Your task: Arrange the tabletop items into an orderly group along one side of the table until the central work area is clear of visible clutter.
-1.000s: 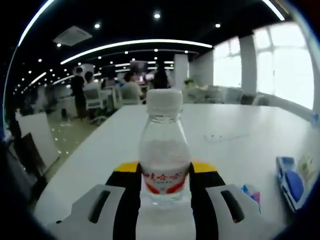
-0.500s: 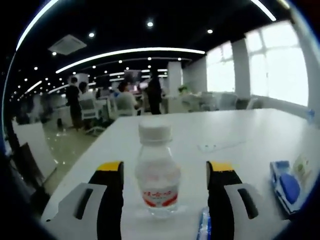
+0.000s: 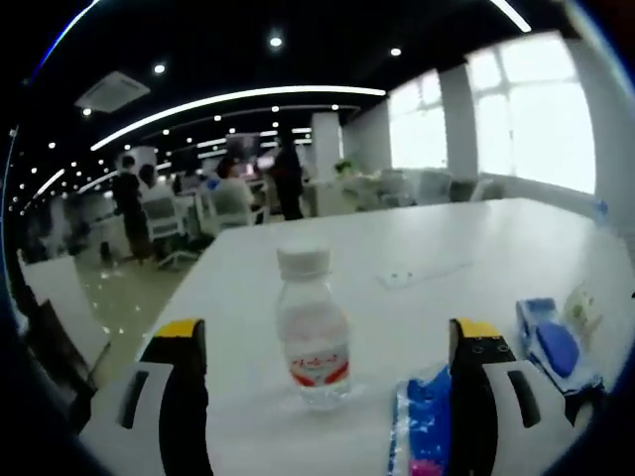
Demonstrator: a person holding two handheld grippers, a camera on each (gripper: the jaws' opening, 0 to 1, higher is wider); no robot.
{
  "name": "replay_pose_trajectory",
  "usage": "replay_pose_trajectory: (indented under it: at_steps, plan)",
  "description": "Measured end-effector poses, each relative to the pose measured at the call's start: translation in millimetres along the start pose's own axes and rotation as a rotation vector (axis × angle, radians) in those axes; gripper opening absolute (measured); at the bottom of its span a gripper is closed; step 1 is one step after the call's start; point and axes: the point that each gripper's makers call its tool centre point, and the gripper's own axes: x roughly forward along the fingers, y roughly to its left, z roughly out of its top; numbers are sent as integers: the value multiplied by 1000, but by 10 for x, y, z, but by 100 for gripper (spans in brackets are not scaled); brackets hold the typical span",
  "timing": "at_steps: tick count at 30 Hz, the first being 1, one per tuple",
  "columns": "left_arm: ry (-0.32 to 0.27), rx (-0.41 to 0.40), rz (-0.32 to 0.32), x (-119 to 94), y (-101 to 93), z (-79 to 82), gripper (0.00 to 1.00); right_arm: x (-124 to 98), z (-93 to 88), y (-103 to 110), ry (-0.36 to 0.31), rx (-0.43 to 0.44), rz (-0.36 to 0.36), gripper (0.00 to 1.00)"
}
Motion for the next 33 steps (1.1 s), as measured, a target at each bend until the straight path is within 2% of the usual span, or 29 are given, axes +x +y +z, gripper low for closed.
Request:
replay_pose_trajectory:
  at_steps: [8, 12, 15, 17, 20, 23, 26, 33]
  plan:
    - [55, 9, -32, -173, -37, -166, 99, 12, 205, -85, -30, 12, -10, 99]
    - [67, -78, -71, -237, -107, -193, 99, 30, 262, -147, -36, 28, -21, 99]
    - [82, -21, -91, -293, -147, -211, 99, 44, 280, -214, -31, 29, -31, 99]
    - [86, -12, -106, -327, -183, -213, 99, 59, 289, -248, -30, 38, -30, 99]
    - [75, -41, -123, -376, -206, -201, 99, 89, 308, -297, -27, 49, -28, 99]
    - [84, -47, -139, -456, -276, -215, 99, 113, 317, -382, -16, 59, -49, 99]
    - [74, -78, -162, -520, -332, -178, 99, 151, 302, -439, 1, 70, -69, 99]
    - [61, -87, -175, -677, -423, -93, 99, 290, 304, -512, 16, 105, -62, 97]
